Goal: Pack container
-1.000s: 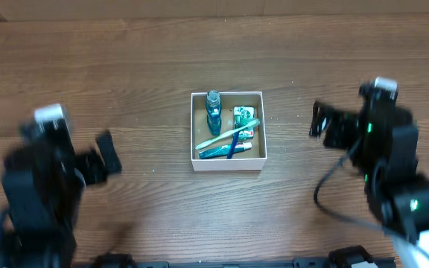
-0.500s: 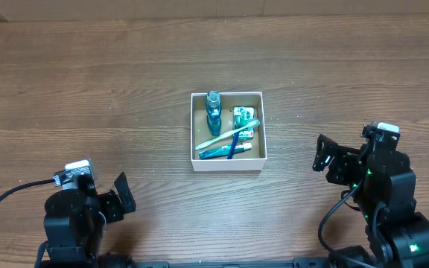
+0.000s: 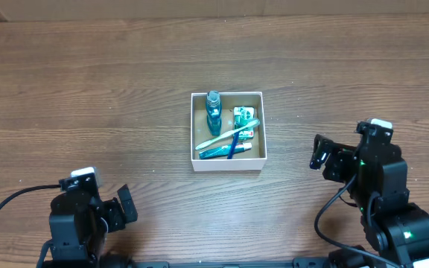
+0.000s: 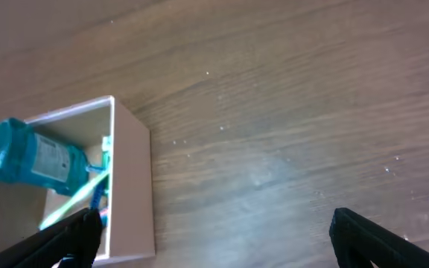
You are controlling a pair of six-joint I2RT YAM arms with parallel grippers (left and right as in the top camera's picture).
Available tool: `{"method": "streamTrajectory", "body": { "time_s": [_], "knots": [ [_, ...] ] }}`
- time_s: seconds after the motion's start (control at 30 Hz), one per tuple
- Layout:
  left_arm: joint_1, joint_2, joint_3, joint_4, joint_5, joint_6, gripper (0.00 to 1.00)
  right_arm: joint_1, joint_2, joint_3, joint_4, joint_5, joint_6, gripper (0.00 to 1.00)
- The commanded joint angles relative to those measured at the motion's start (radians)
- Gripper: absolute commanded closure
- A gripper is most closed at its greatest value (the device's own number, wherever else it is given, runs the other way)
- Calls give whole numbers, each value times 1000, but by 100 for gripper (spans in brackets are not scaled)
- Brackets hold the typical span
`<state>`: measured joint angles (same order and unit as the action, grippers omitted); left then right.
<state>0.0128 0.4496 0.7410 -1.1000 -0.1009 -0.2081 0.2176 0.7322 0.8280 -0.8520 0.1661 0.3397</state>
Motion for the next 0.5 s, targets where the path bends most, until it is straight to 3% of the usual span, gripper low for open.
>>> {"method": "streamTrajectory", "body": {
  "time_s": [0.0, 0.2, 0.47],
  "knots": [
    [-7, -6, -6, 0, 5, -13, 0, 5, -13, -5, -25, 21, 1, 0],
    [-7, -6, -6, 0, 5, -13, 0, -4, -166, -69, 30, -4, -78, 0],
    [-7, -6, -6, 0, 4, -13, 0, -24, -494, -431, 430, -160, -293, 0]
  ]
}}
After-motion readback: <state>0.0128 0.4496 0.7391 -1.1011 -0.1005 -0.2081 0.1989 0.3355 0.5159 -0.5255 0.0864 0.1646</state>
